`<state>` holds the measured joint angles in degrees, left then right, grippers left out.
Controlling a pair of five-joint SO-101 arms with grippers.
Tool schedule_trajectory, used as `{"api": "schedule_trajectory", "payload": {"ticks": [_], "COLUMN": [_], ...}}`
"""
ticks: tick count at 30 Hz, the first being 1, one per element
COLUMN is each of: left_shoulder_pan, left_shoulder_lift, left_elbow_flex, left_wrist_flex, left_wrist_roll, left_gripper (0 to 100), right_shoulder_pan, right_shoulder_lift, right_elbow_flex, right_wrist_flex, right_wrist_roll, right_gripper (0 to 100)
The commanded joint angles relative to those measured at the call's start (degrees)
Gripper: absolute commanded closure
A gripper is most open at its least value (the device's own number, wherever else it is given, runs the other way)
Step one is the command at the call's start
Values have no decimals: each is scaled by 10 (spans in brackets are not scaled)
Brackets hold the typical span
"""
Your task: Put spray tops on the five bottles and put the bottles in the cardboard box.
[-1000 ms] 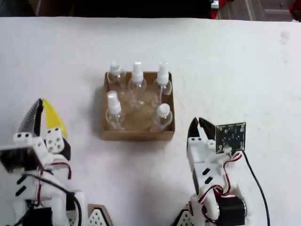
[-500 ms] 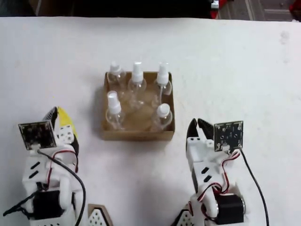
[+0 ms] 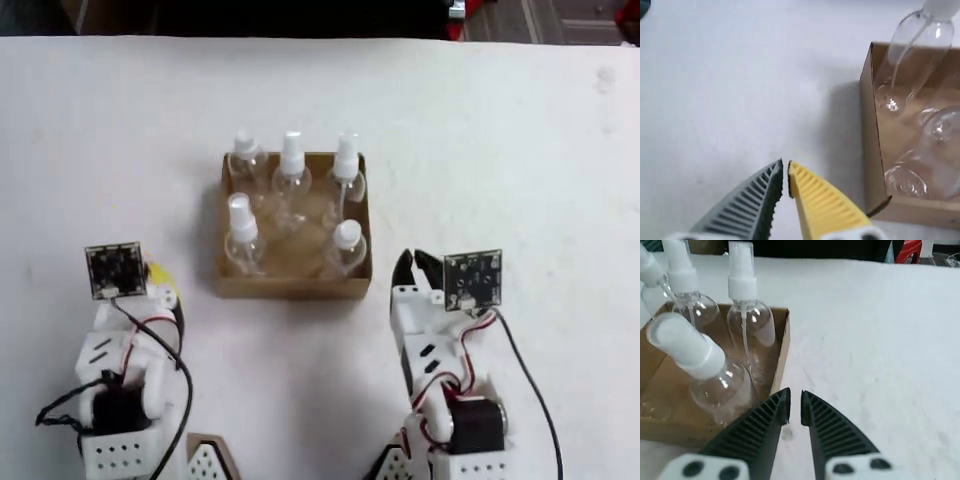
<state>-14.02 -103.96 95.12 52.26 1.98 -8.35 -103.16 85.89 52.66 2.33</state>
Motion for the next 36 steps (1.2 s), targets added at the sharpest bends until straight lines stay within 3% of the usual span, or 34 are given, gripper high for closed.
{"api": "schedule_trajectory", "payload": {"ticks": [1,10,18,22,36], "left_shoulder_pan": [2,-2,-2,-3,-7], "left_shoulder_lift": [-1,-1,-1,-1,-1], "left_elbow_flex": [19,18,18,18,18], "left_wrist_flex": [3,69,164,203,213], "left_wrist_roll": [-6,-8,-142,-143,-142], "left_gripper": [976,976,976,976,976], "right_shoulder_pan": [0,22,17,21,21], "right_shoulder_lift": [-3,0,1,0,0], "right_elbow_flex": [72,110,110,110,110], "right_wrist_flex": [-44,-46,58,102,198], "right_wrist_roll": [9,9,9,9,10], "right_gripper": [978,981,981,981,980]}}
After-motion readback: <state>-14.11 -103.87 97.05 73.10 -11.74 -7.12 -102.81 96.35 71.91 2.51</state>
